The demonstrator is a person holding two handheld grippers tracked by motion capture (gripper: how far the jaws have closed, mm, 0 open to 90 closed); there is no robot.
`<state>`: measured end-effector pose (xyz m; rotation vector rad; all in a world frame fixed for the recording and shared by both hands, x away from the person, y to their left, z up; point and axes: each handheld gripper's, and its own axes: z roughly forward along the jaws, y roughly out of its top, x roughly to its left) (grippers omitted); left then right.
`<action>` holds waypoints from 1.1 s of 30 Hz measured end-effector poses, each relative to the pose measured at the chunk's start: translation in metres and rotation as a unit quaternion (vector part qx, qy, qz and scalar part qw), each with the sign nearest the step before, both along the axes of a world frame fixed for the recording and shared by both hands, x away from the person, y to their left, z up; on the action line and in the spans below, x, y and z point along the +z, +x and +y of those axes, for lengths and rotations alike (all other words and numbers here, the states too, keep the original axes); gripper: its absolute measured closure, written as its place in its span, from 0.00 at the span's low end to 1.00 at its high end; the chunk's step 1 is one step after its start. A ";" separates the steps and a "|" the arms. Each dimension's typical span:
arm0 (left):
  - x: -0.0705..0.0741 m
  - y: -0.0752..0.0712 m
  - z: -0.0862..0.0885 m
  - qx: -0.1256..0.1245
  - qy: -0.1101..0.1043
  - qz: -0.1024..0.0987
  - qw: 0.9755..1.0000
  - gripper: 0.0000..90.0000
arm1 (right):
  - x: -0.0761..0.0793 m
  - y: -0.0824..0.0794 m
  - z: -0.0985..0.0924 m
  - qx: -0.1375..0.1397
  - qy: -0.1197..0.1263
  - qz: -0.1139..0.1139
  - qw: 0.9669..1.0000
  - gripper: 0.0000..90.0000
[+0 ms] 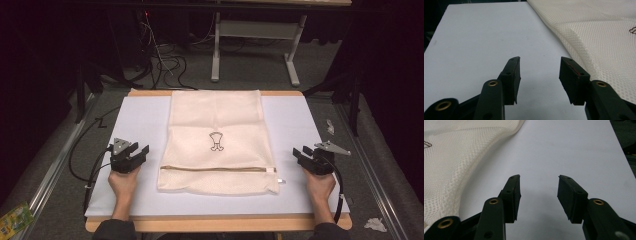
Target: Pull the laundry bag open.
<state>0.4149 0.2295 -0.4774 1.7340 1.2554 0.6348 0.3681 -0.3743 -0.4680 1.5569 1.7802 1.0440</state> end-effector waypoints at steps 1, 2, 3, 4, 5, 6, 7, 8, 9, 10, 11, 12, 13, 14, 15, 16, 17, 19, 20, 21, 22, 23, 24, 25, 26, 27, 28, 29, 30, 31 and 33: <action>-0.001 0.000 0.001 0.000 -0.002 0.001 1.000 0.57 | -0.001 0.000 0.000 0.000 -0.002 0.001 1.000 0.60; -0.004 0.000 0.001 0.002 -0.003 0.003 1.000 0.56 | -0.002 -0.001 0.000 0.000 -0.004 0.002 1.000 0.60; -0.005 0.000 0.002 0.001 -0.007 0.006 1.000 0.56 | -0.003 -0.001 0.001 -0.002 -0.002 0.003 1.000 0.60; -0.004 0.000 0.003 0.002 -0.010 0.004 1.000 0.55 | -0.004 -0.001 0.000 -0.002 -0.003 0.003 1.000 0.59; -0.004 0.000 0.003 0.004 -0.012 0.000 1.000 0.55 | -0.005 -0.001 0.000 -0.003 -0.004 0.004 1.000 0.59; -0.005 0.000 0.003 0.002 -0.011 0.005 1.000 0.55 | -0.006 0.000 0.000 -0.004 -0.003 0.004 1.000 0.59; -0.005 0.000 0.003 0.003 -0.011 0.005 1.000 0.55 | -0.006 0.000 0.000 -0.005 -0.004 0.007 1.000 0.59; -0.005 0.000 0.003 0.003 -0.009 0.005 1.000 0.55 | -0.006 0.000 0.001 -0.005 -0.005 0.007 1.000 0.58; -0.005 0.000 0.003 0.003 -0.005 0.005 1.000 0.54 | -0.007 0.000 0.001 -0.005 -0.004 0.008 1.000 0.57; -0.006 -0.001 0.002 0.002 -0.003 0.003 1.000 0.53 | -0.007 0.000 0.001 -0.006 -0.003 0.008 1.000 0.56; -0.006 -0.001 0.001 0.001 0.000 0.002 1.000 0.52 | -0.007 -0.001 0.001 -0.007 -0.003 0.006 1.000 0.55; -0.006 -0.001 0.001 0.001 0.000 0.001 1.000 0.51 | -0.007 -0.001 0.001 -0.009 -0.004 0.005 1.000 0.55; -0.006 -0.001 0.001 0.001 0.000 0.002 1.000 0.50 | -0.008 -0.001 0.001 -0.010 -0.005 0.004 1.000 0.53; -0.006 -0.001 0.001 0.002 -0.001 0.003 1.000 0.49 | -0.008 -0.001 0.001 -0.010 -0.008 0.004 1.000 0.52; -0.006 -0.001 0.001 0.003 0.000 0.004 1.000 0.49 | -0.008 -0.002 0.001 -0.012 -0.009 0.003 1.000 0.51; -0.006 -0.001 0.001 0.004 0.001 0.006 1.000 0.49 | -0.008 -0.002 0.002 -0.014 -0.013 0.001 1.000 0.51; -0.006 0.000 0.001 0.003 0.001 0.009 1.000 0.49 | -0.008 -0.003 0.002 -0.015 -0.014 -0.002 1.000 0.51; -0.006 0.000 0.002 0.004 0.000 0.013 1.000 0.49 | -0.008 -0.003 0.002 -0.017 -0.016 -0.005 1.000 0.50; -0.007 0.001 0.001 0.004 -0.001 0.012 1.000 0.49 | -0.008 -0.003 0.003 -0.018 -0.016 -0.004 1.000 0.50; -0.007 0.000 0.001 0.004 0.000 0.012 1.000 0.49 | -0.008 -0.003 0.003 -0.019 -0.016 -0.002 1.000 0.50; -0.007 0.000 0.001 0.004 0.000 0.011 1.000 0.49 | -0.008 -0.003 0.004 -0.018 -0.018 -0.001 1.000 0.50; -0.007 0.000 0.001 0.004 0.001 0.010 1.000 0.49 | -0.008 -0.003 0.004 -0.018 -0.019 -0.001 1.000 0.50; -0.007 0.000 0.001 0.005 0.001 0.011 1.000 0.49 | -0.008 -0.003 0.004 -0.017 -0.020 -0.001 1.000 0.49; -0.007 0.000 0.001 0.004 0.001 0.011 1.000 0.49 | -0.008 -0.003 0.004 -0.018 -0.019 -0.001 1.000 0.49; -0.007 0.000 0.001 0.005 0.000 0.012 1.000 0.48 | -0.008 -0.003 0.004 -0.018 -0.019 -0.001 1.000 0.49; -0.007 0.000 0.001 0.005 0.000 0.013 1.000 0.48 | -0.008 -0.003 0.004 -0.018 -0.018 0.000 1.000 0.49; -0.007 0.000 0.001 0.005 0.000 0.013 1.000 0.48 | -0.008 -0.003 0.004 -0.018 -0.019 0.000 1.000 0.49; -0.007 0.000 0.001 0.004 0.000 0.012 1.000 0.48 | -0.008 -0.003 0.004 -0.018 -0.018 0.000 1.000 0.48; -0.007 0.000 0.001 0.004 0.001 0.012 1.000 0.48 | -0.008 -0.003 0.003 -0.018 -0.018 0.000 1.000 0.48; -0.007 0.000 0.001 0.004 0.000 0.012 1.000 0.48 | -0.008 -0.003 0.003 -0.019 -0.017 0.000 1.000 0.48; -0.007 0.001 0.001 0.004 0.000 0.014 1.000 0.48 | -0.008 -0.003 0.004 -0.018 -0.018 0.001 1.000 0.48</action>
